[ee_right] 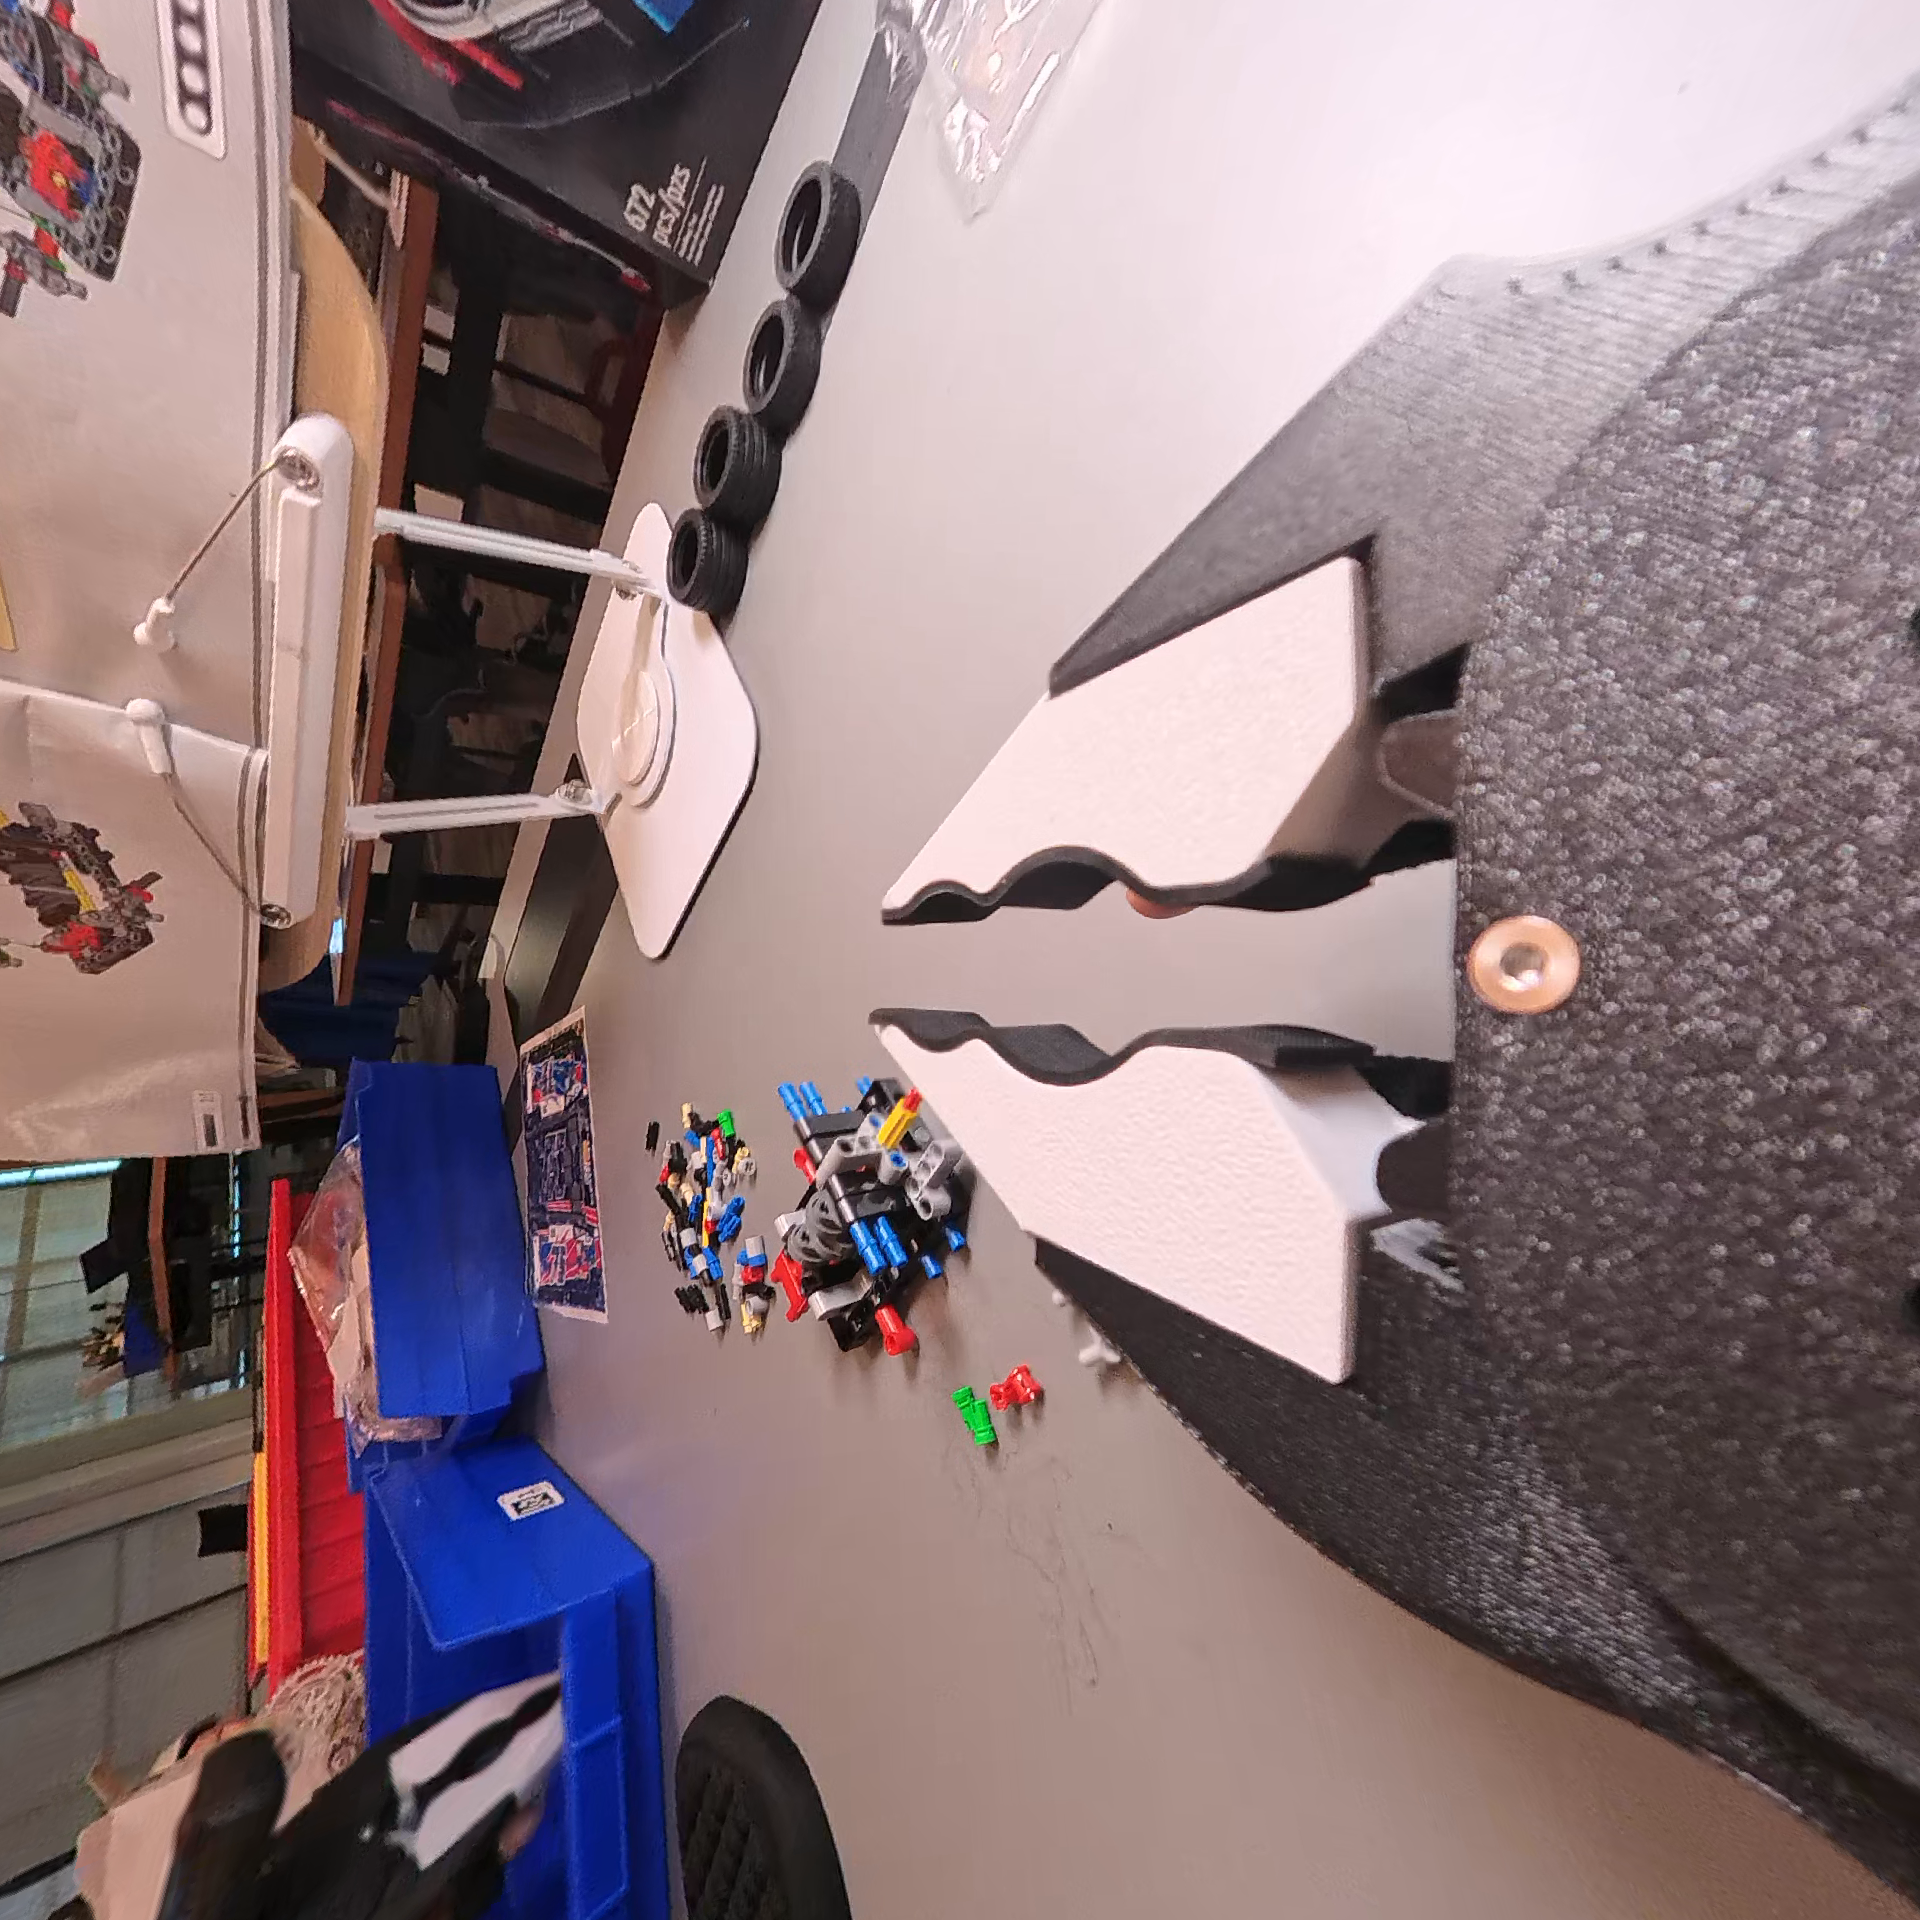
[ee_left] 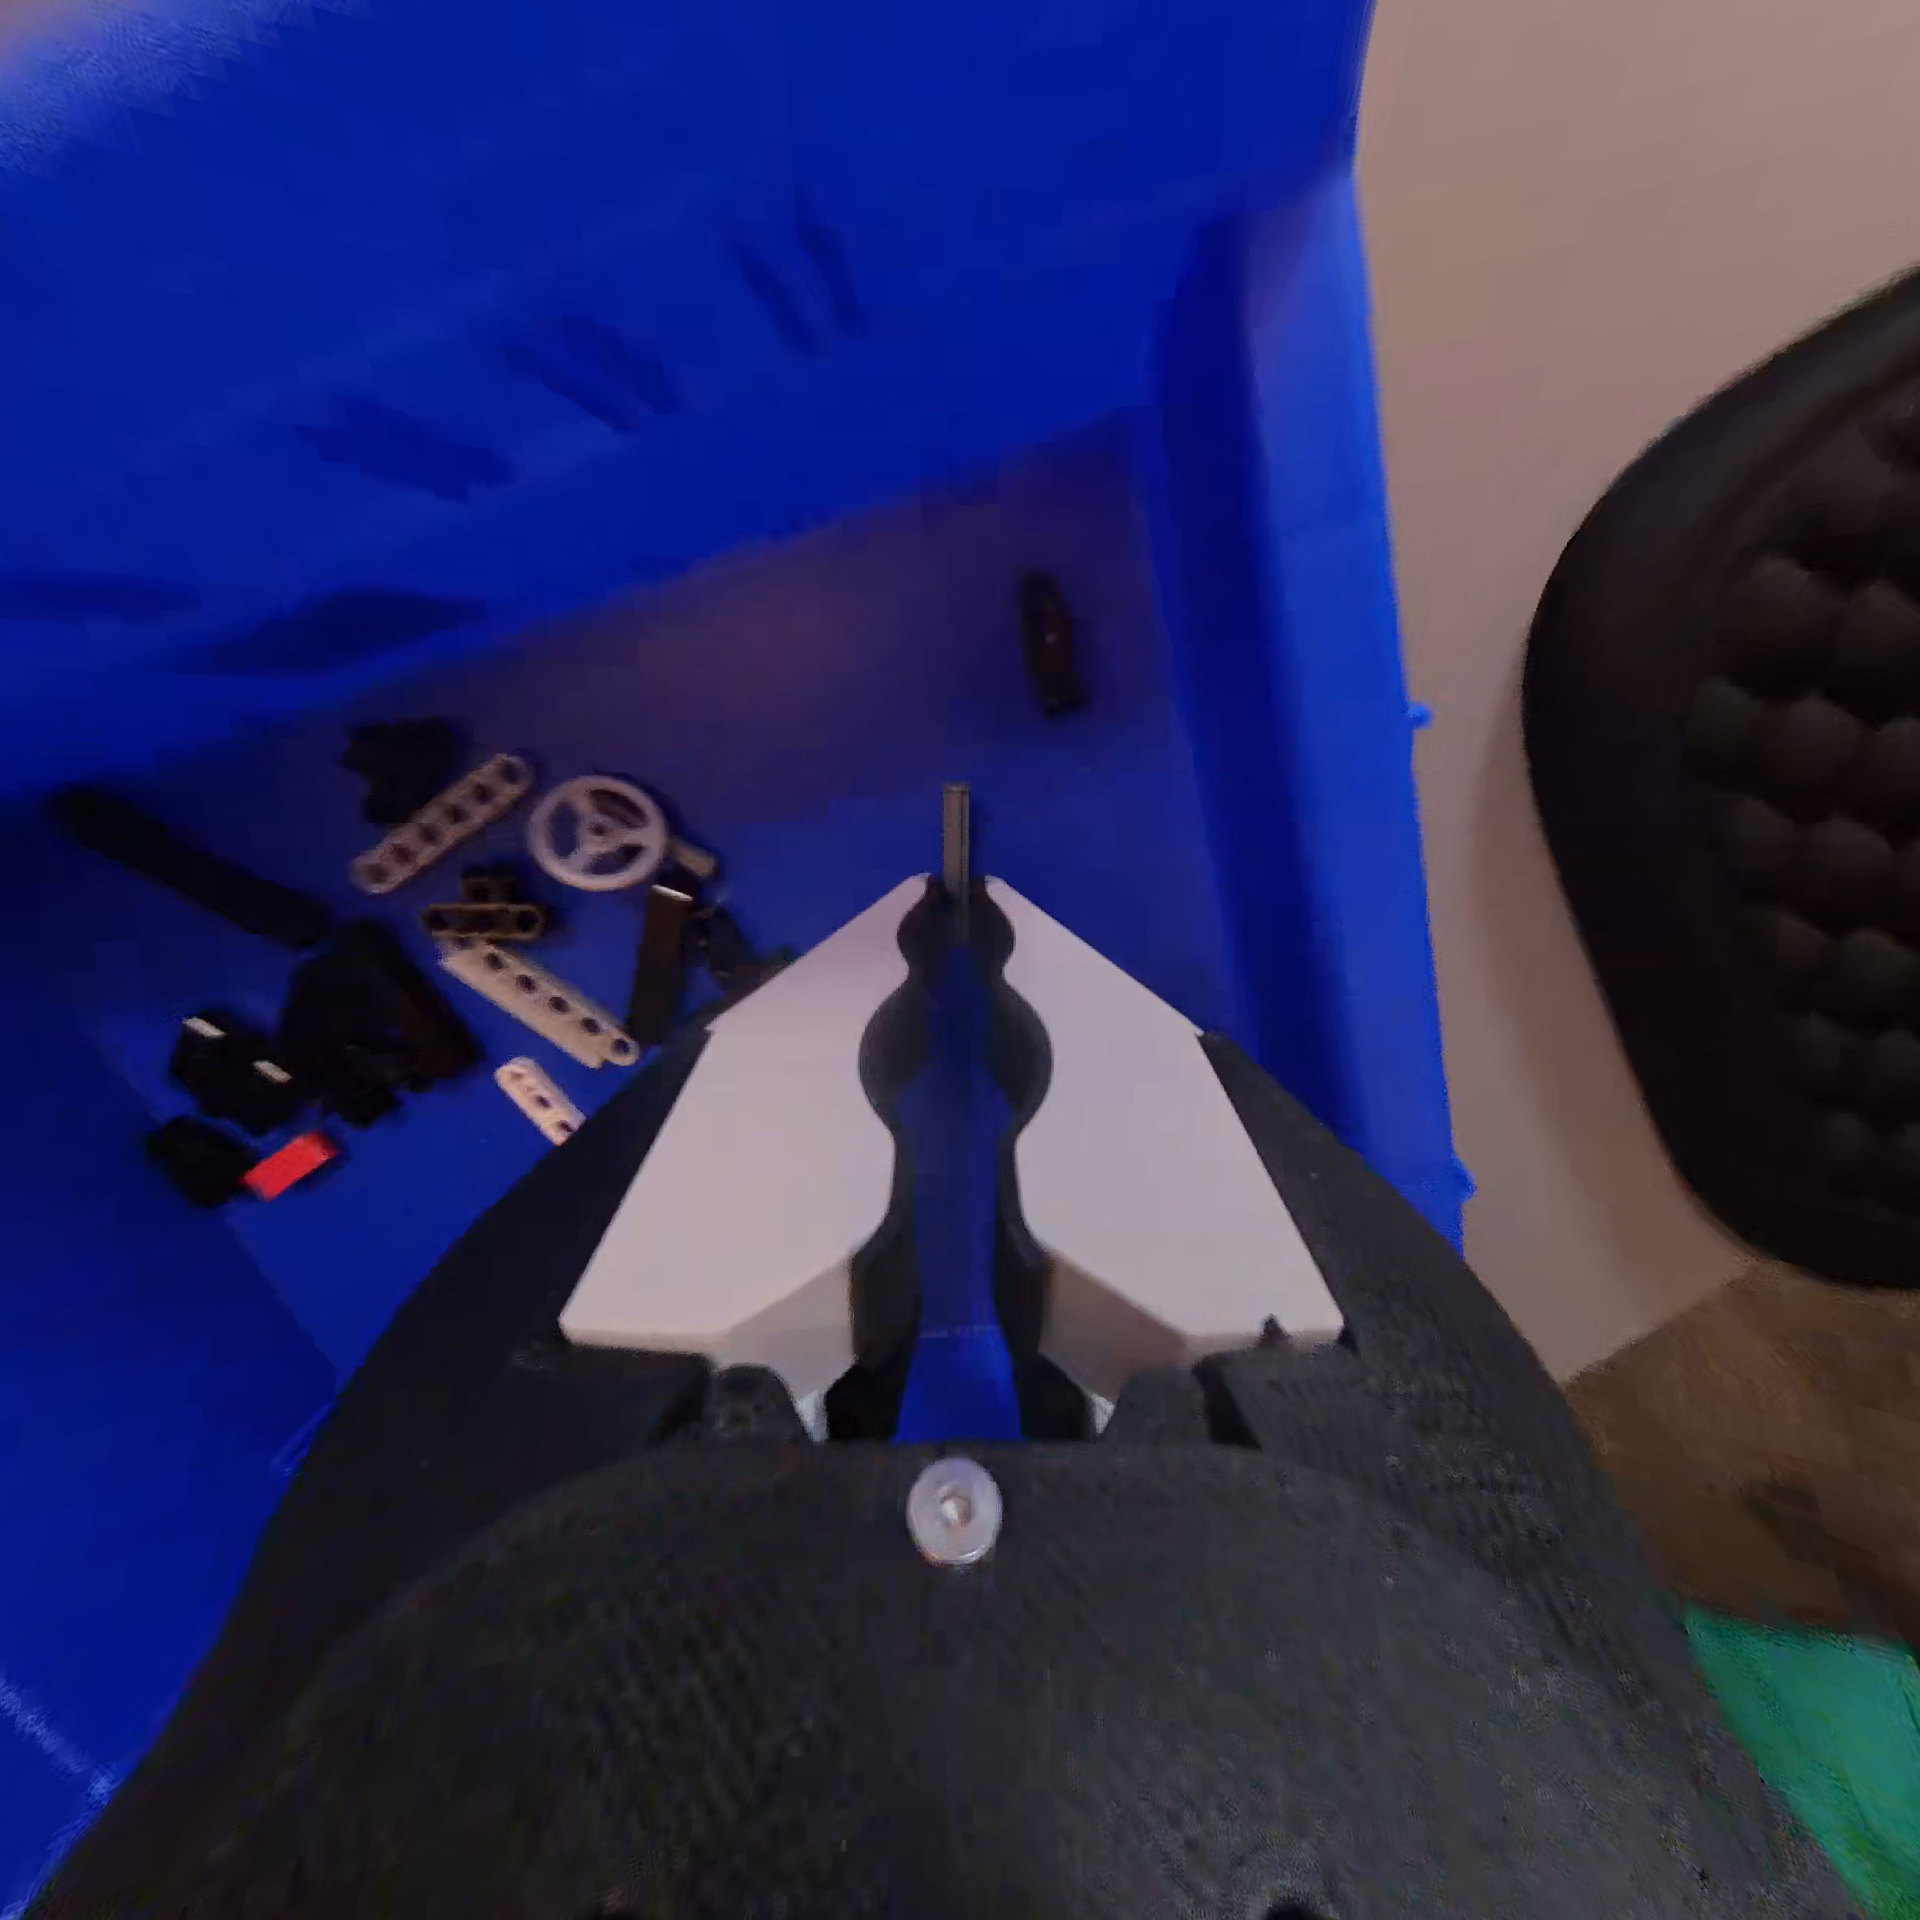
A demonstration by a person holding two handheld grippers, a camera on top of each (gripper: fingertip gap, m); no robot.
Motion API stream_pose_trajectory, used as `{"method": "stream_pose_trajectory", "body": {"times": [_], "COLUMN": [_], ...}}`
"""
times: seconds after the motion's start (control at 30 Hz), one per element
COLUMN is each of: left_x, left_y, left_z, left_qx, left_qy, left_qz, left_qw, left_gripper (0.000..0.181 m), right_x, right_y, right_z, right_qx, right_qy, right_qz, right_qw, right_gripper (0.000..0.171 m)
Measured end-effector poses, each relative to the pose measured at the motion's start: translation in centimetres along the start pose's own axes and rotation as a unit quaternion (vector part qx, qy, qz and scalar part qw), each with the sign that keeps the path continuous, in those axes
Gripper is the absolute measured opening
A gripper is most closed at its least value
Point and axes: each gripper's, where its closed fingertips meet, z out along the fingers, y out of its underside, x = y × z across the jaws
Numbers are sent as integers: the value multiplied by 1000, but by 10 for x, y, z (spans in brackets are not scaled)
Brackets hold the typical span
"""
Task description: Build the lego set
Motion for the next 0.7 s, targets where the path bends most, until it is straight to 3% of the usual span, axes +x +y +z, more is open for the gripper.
{"method": "stream_pose_trajectory", "body": {"times": [0.1,0.2,0.3,0.4,0.5,0.6,0.7], "left_x": [8,61,128,186,225,238,246], "left_y": [-58,-135,-199,-244,-271,-282,-286], "left_z": [-50,-103,-123,-119,-115,-112,-111], "left_qx": [174,351,457,505,525,524,524], "left_qy": [-6,45,104,146,172,175,186], "left_qz": [-23,22,76,116,142,152,151], "left_qw": [985,935,880,843,822,819,817], "left_gripper": [4,3,2,3,2,2,2], "right_x": [-20,-65,-124,-176,-193,-191,-189], "right_y": [-17,-51,-85,-110,-116,-115,-112], "right_z": [8,29,55,70,76,71,63], "right_qx": [18,37,40,47,45,46,37], "right_qy": [-30,-93,-166,-227,-230,-225,-227], "right_qz": [-10,-16,-4,22,15,17,3], "right_qw": [999,995,985,973,972,973,973], "right_gripper": [14,14,18,25,27,3,3]}}
